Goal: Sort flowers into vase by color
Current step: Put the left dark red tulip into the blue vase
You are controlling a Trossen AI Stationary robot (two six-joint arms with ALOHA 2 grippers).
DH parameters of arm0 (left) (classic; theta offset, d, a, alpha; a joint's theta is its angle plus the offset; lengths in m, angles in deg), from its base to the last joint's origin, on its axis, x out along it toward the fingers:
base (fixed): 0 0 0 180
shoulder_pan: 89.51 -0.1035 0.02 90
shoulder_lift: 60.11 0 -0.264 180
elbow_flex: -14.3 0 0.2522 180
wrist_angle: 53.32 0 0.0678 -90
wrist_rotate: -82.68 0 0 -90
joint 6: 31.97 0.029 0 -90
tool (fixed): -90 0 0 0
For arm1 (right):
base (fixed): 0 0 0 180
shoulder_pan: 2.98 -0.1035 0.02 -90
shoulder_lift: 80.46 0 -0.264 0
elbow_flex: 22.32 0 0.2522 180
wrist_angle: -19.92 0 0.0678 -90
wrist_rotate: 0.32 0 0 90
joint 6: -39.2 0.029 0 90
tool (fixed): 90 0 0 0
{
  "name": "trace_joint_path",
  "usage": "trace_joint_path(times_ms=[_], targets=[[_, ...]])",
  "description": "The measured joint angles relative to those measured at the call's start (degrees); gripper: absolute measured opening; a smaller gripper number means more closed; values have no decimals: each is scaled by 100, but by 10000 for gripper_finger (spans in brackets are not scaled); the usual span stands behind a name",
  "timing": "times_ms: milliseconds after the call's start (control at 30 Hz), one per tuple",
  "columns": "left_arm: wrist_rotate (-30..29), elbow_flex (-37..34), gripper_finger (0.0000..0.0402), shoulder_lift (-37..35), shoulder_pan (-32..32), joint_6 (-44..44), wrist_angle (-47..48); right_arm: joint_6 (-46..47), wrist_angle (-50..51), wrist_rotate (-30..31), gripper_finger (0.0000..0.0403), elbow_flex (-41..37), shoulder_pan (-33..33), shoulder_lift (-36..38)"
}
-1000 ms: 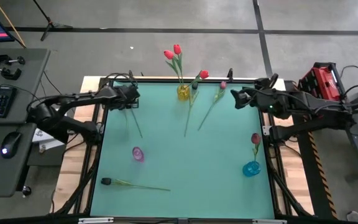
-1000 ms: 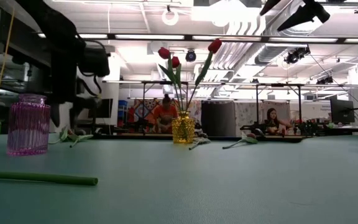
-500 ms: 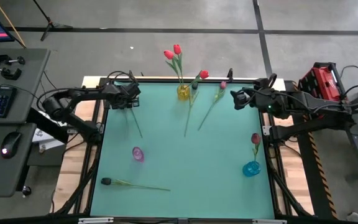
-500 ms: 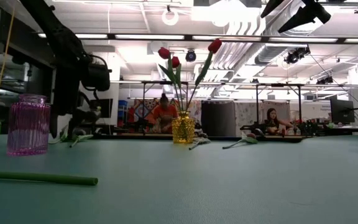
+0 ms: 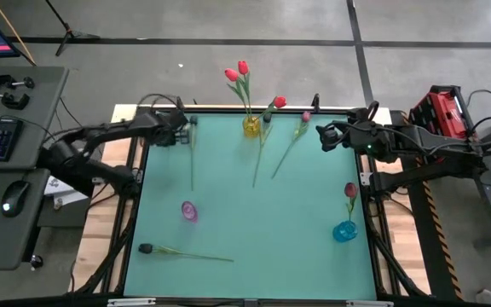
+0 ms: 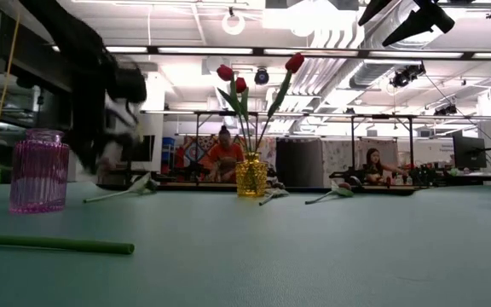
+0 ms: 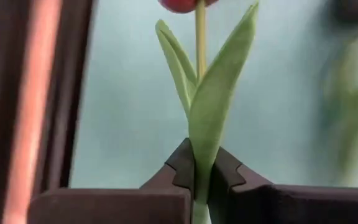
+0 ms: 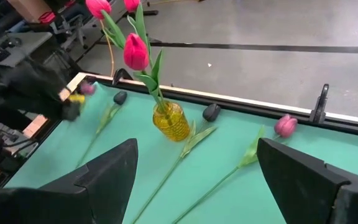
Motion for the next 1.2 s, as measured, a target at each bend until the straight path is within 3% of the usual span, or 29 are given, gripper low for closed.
trace_joint_path(times_ms=[100,367,600,833,1200], targets=[[-107,37,3,-793,14,256,217,81,0,-22,318,0,0,0],[-106,183,1,-2942,536,699,-317,73,-2,-22,318,0,0,0],[117,183,0,-3896,1499,1037,-1421,20,-116,30,318,0,0,0],[345,183,0,-3506,2658,1927,-3980,-838,-1235,-27,318,0,0,0],[892,183,0,-1217,4230,2536,-8424,-1448,-2663,-211,318,0,0,122]])
